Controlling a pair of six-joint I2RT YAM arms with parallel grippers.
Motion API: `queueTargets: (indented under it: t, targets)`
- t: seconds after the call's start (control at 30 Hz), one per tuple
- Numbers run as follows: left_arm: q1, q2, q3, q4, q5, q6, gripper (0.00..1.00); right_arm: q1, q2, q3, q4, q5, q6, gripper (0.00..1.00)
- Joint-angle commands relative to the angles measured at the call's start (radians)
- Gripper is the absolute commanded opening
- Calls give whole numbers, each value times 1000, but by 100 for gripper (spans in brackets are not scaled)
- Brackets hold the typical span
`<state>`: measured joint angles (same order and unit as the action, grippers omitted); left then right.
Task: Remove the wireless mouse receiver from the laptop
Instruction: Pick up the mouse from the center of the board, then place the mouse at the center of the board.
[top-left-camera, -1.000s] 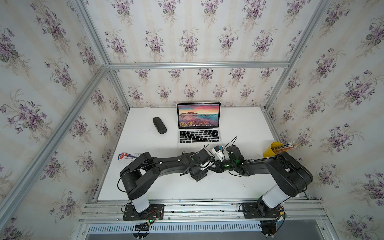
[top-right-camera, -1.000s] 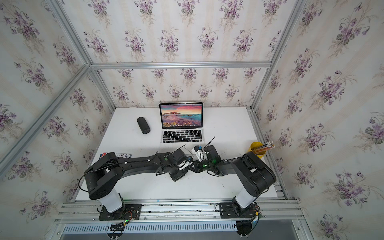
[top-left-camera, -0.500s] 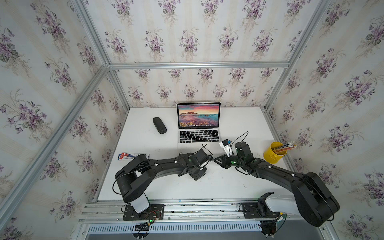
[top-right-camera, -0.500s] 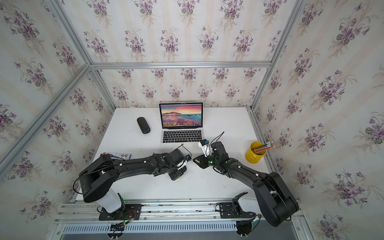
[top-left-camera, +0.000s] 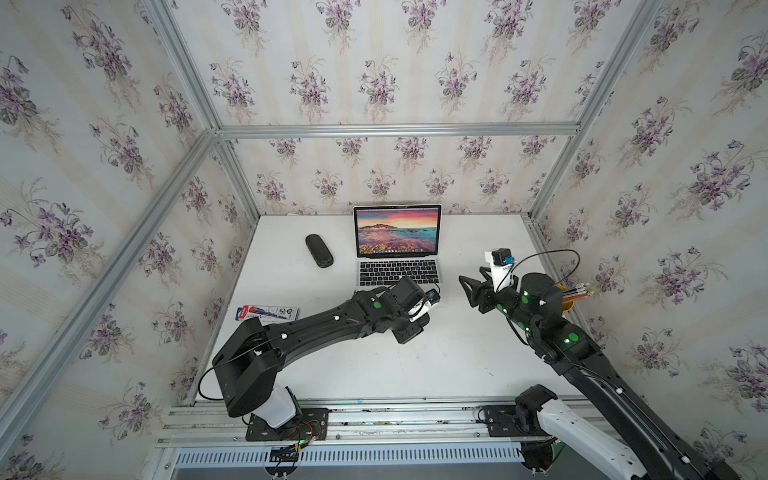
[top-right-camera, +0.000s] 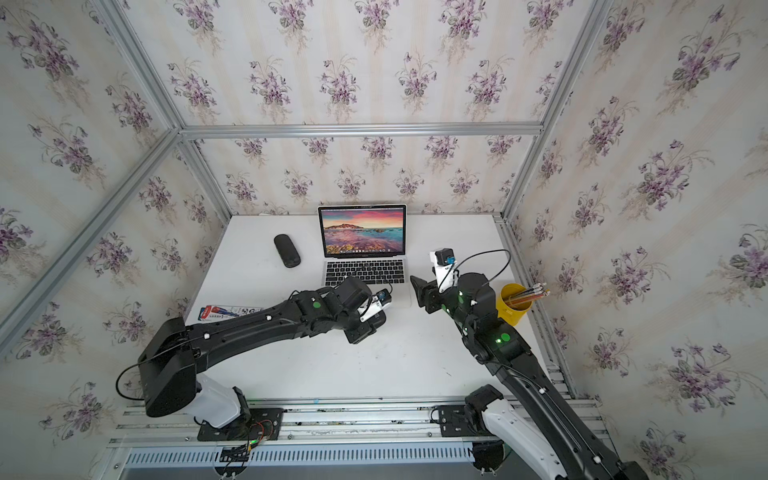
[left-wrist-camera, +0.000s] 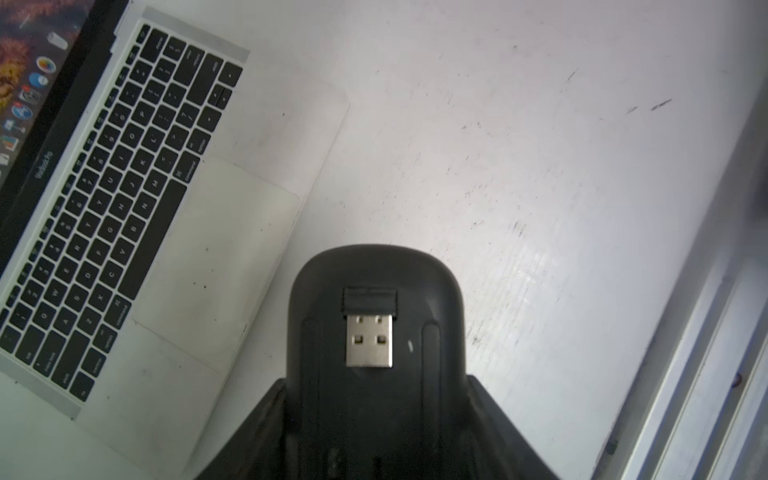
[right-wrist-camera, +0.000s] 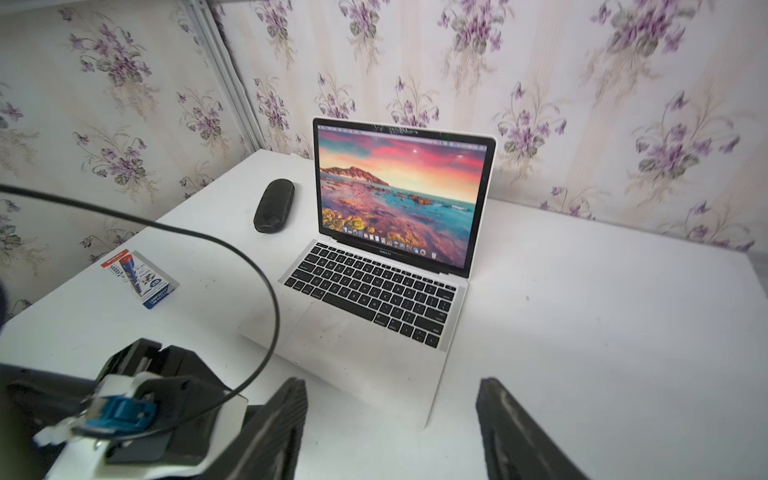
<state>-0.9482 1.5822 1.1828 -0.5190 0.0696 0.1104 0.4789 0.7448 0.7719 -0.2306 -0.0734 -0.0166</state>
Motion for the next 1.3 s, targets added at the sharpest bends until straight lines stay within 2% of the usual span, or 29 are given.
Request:
queueTargets:
  t: [0.0,0.1,0.27,0.37,0.47,0.67,0.8,1.07,1.27]
  targets:
    - [13,36,89,-120,64,98,54,5,-37,79,-172,-38,-233,66]
    - [35,82,185,-186,109,162,53,15,-61,135,-261,5,-443,65]
    - [88,124,284,-257,176,251,53,232,-73,74,-318,223,-772,63]
    - [120,124,325,-289,222,289,53,317,-119,-59,-217,294,-948,63]
    - [137,125,374,-328,260,327,53,346,-175,-170,-56,282,-1072,64]
    - [149,165,487,-440,318,401,54,387,-174,-248,195,270,-1176,68]
    - [162,190,547,-474,332,421,54,445,-98,-244,259,298,-1228,70]
    - [167,220,664,-544,360,446,54,531,20,-240,363,430,-1306,70]
    - [167,207,642,-536,389,452,54,564,69,-259,462,537,-1375,70]
